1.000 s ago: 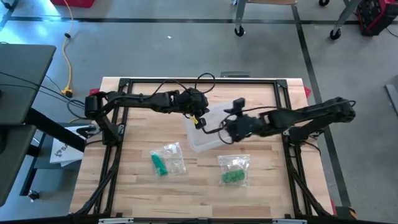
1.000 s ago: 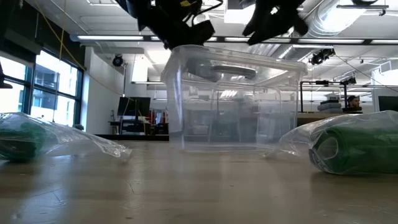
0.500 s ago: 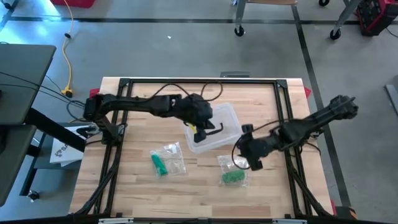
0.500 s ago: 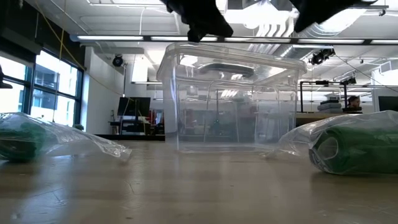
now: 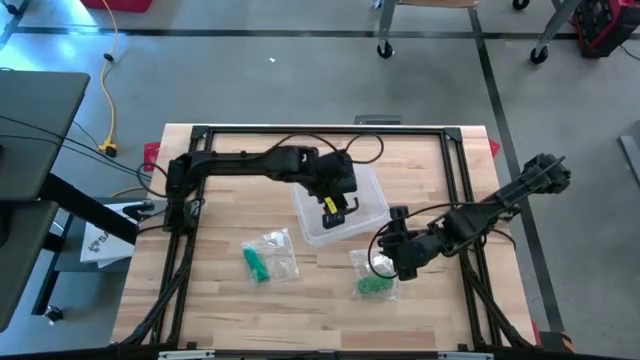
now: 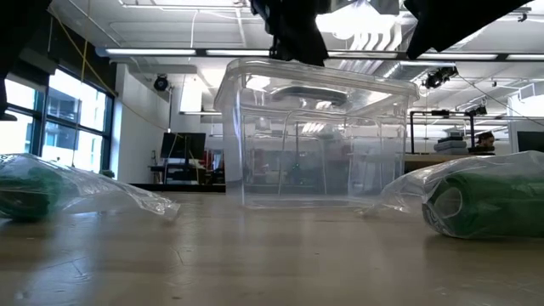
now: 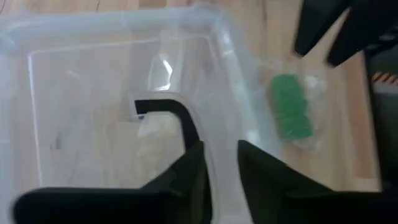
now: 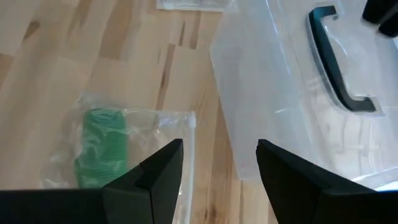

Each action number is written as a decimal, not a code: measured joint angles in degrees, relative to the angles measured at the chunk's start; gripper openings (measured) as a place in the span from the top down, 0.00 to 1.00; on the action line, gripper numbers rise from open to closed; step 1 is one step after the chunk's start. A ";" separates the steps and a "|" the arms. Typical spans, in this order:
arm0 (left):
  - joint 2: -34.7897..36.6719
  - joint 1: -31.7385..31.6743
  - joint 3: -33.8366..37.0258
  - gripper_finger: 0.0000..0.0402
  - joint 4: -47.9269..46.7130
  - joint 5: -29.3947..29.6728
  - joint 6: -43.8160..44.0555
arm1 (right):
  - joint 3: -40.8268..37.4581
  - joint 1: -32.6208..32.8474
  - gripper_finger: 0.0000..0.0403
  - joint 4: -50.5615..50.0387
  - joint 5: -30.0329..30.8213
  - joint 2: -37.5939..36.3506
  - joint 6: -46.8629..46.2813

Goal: Roll bandage
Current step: Open the transparent bin

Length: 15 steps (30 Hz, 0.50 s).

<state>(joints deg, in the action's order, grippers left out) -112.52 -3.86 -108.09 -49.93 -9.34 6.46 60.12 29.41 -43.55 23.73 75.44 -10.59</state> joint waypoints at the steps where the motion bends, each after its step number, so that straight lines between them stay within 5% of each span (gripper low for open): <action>1: 0.08 -0.32 -0.08 0.75 -0.05 -0.67 0.57 | -0.12 0.00 0.51 0.26 0.18 0.00 0.22; 8: -2.93 -2.15 0.11 0.54 -1.60 -5.01 3.66 | -6.06 0.00 0.51 8.40 0.22 0.00 3.51; 15: -5.15 -2.23 -0.06 0.51 -1.11 -6.94 3.91 | -9.36 -0.61 0.51 13.54 0.16 0.00 3.54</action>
<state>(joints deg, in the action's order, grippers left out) -117.67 -6.09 -108.16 -51.04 -16.27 10.37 50.75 28.80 -30.01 23.89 75.44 -7.05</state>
